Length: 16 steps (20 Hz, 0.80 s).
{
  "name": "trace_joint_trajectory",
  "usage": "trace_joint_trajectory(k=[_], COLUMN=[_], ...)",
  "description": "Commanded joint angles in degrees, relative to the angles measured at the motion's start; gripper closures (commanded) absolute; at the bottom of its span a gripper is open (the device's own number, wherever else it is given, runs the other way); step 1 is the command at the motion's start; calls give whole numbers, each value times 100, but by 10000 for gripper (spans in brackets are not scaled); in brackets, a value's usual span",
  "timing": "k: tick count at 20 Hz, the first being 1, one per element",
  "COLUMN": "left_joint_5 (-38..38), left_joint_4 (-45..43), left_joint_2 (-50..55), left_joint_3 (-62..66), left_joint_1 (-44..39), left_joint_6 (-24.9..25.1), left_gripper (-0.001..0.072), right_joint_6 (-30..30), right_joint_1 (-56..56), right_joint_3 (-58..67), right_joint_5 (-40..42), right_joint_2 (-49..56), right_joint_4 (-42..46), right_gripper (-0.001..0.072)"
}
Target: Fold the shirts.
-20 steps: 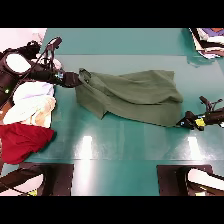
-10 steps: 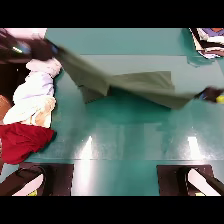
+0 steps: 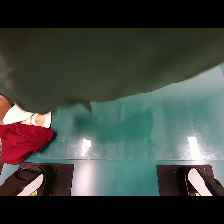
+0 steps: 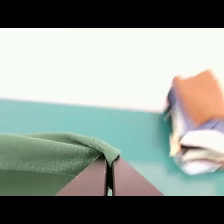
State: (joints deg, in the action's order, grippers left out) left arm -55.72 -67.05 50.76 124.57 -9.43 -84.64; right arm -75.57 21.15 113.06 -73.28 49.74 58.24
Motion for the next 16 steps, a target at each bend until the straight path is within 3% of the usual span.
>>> trace_joint_trajectory(k=[1, 7, 11, 12, 13, 16], left_joint_5=[273, -140, -389, -304, -164, 688], left_joint_4=[-22, -811, -599, -570, -588, -595], left_joint_2=[-11, 267, 1040, 1827, 2216, 3226], left_joint_3=[411, -2017, -3272, -3880, -3995, -3917], left_joint_1=[7, 7, 7, 7, 7, 9], left_joint_6=[-227, -713, -691, -667, -560, -295], left_gripper=[665, 664, 664, 664, 664, 664], right_joint_6=[-396, -452, -448, -452, -455, -455], right_joint_1=[514, 133, -546, -1110, -1272, -1554], right_joint_3=[1154, -251, -844, -1154, -1213, -1060], right_joint_5=[-354, -988, -1342, -1381, -1333, -717], right_joint_2=[356, 1335, 2365, 3283, 3637, 4634], right_joint_4=[-15, -553, -393, 354, 562, 625], right_gripper=[700, 699, 700, 699, 699, 700])
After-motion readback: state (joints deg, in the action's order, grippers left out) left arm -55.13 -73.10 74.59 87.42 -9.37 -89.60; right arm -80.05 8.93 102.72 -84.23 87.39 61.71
